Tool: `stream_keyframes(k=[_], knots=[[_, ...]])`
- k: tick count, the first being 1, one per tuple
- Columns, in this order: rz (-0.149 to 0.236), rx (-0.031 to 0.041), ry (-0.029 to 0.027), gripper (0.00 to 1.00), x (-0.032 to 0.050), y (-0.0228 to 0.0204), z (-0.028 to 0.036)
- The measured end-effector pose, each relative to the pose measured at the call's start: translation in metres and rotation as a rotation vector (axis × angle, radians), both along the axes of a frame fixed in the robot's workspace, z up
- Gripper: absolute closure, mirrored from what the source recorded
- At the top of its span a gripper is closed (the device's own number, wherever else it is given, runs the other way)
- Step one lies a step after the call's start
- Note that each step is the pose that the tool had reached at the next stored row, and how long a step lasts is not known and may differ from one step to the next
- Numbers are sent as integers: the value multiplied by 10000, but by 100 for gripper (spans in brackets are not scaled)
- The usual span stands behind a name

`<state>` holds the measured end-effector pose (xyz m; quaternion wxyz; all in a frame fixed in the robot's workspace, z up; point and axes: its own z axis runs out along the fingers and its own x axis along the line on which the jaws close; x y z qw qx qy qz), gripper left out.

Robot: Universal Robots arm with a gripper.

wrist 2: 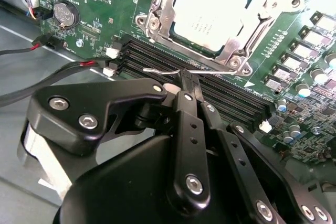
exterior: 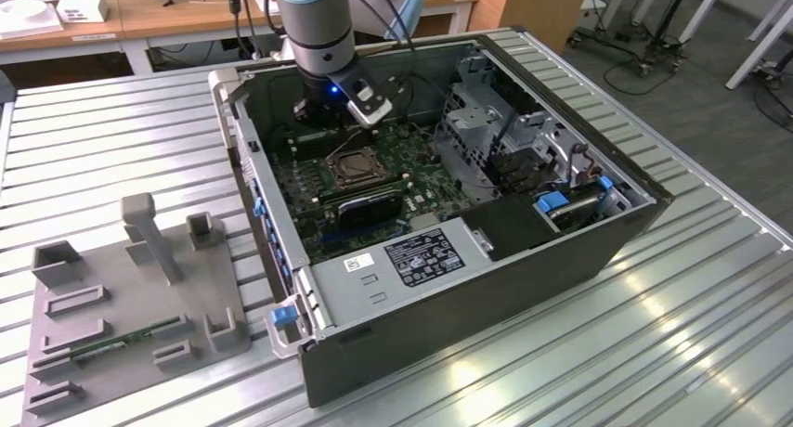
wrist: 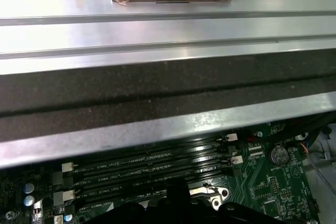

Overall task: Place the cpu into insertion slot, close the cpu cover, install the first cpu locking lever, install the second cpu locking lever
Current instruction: 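Install the first cpu locking lever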

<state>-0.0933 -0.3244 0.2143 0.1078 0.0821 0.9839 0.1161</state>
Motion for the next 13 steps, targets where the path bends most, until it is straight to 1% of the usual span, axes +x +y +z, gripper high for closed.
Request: stream_keyframes(k=[5,13], knots=[[0,2,0,89,0,-1,-4],[0,2,0,89,22,-1,-43]])
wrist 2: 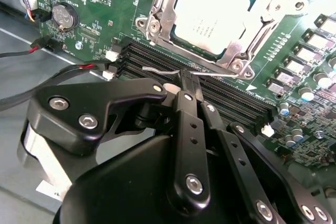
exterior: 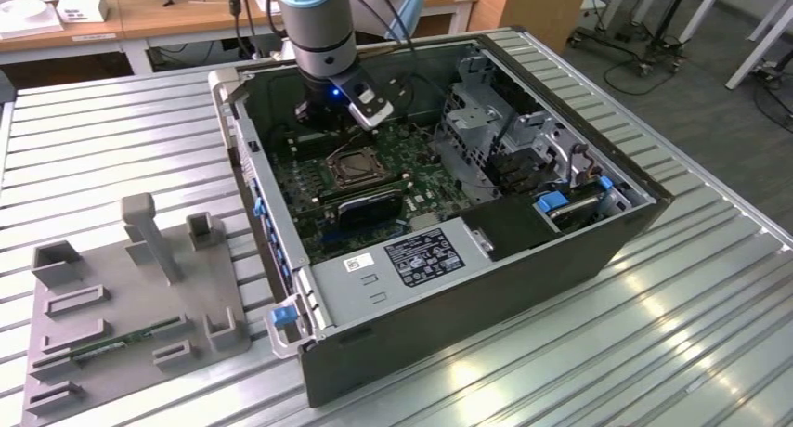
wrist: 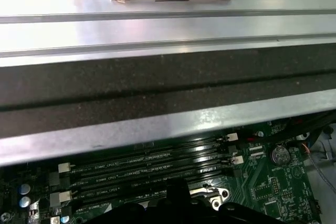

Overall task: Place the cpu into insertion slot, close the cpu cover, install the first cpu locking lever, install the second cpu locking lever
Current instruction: 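Install the first cpu locking lever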

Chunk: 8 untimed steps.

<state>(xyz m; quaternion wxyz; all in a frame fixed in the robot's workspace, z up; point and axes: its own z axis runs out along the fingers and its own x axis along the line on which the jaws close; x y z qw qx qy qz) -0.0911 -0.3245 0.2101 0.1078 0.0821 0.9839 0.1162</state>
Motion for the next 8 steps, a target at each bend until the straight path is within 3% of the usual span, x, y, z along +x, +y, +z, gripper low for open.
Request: stream_keyframes(k=[8], knots=[[-1,0,0,89,41,-3,-60]])
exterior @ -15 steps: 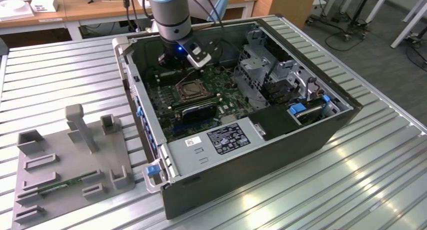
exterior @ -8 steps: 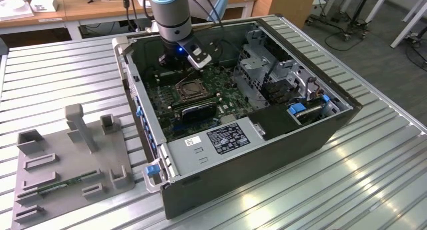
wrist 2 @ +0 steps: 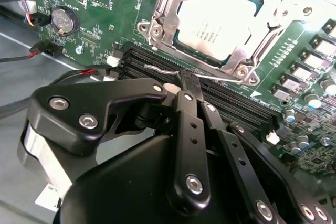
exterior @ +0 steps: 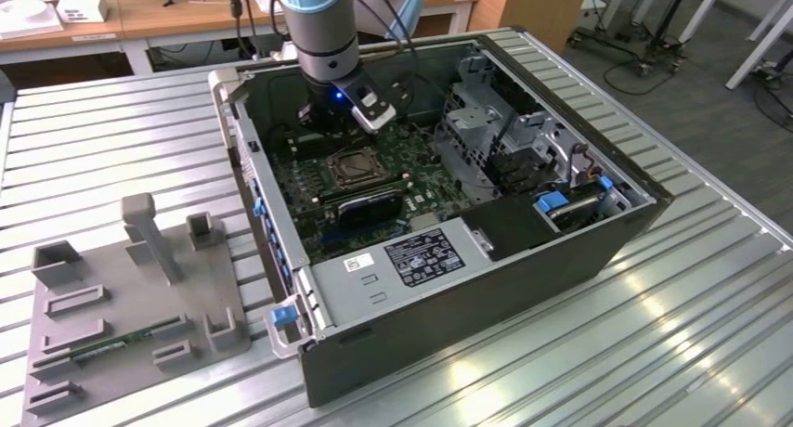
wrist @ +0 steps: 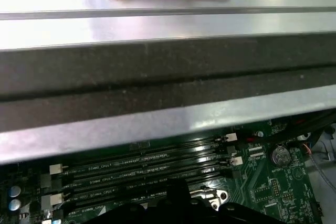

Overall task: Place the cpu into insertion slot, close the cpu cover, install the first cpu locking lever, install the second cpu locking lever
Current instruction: 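Install the first cpu locking lever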

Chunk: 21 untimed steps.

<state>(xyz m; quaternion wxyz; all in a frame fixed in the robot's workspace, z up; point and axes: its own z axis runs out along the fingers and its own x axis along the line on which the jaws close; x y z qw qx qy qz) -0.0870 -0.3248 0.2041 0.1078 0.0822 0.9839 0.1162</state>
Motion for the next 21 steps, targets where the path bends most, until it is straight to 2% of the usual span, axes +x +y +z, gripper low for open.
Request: stream_keyframes(k=[14,21], knots=[[-3,-1,0,89,24,-2,-114],[-3,-1,1,89,27,-2,-132]])
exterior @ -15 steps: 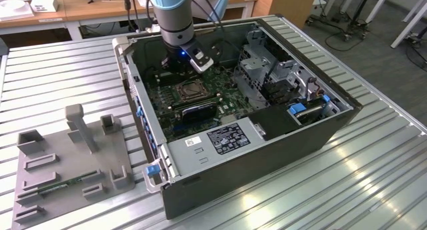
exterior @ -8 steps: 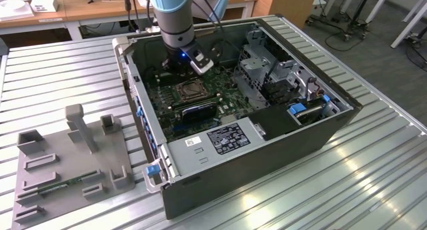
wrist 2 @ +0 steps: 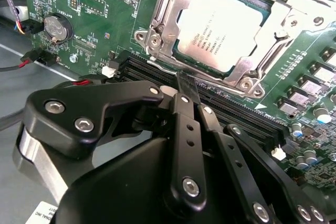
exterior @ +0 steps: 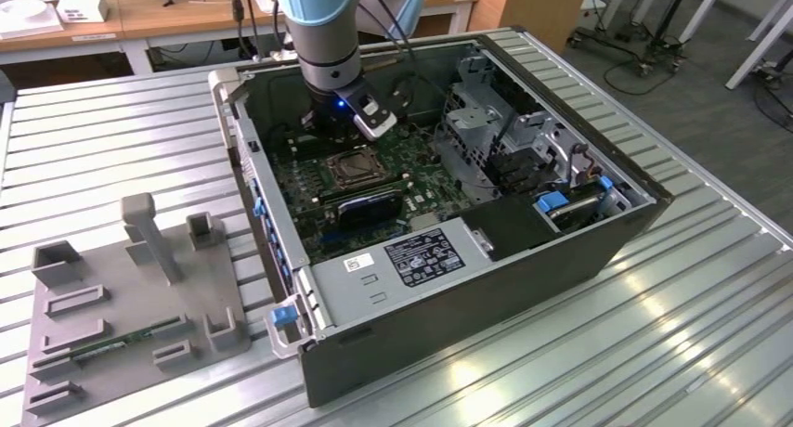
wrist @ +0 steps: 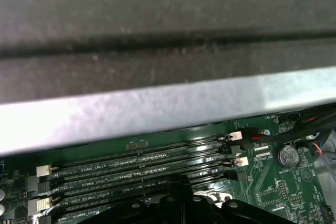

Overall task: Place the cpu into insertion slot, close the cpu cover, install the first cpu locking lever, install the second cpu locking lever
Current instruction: 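Install the first cpu locking lever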

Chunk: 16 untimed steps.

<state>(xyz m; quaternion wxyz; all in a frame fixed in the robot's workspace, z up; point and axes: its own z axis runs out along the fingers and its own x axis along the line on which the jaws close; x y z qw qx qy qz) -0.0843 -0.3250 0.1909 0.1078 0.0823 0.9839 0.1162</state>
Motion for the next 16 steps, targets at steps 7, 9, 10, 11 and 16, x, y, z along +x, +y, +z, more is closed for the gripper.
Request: stream_keyframes(k=[7,9,10,11,16], knots=[[0,2,-2,89,0,0,30],[0,1,-1,89,0,0,41],[0,1,-1,89,0,0,45],[0,2,-2,89,0,0,47],[0,1,-1,89,0,0,56]])
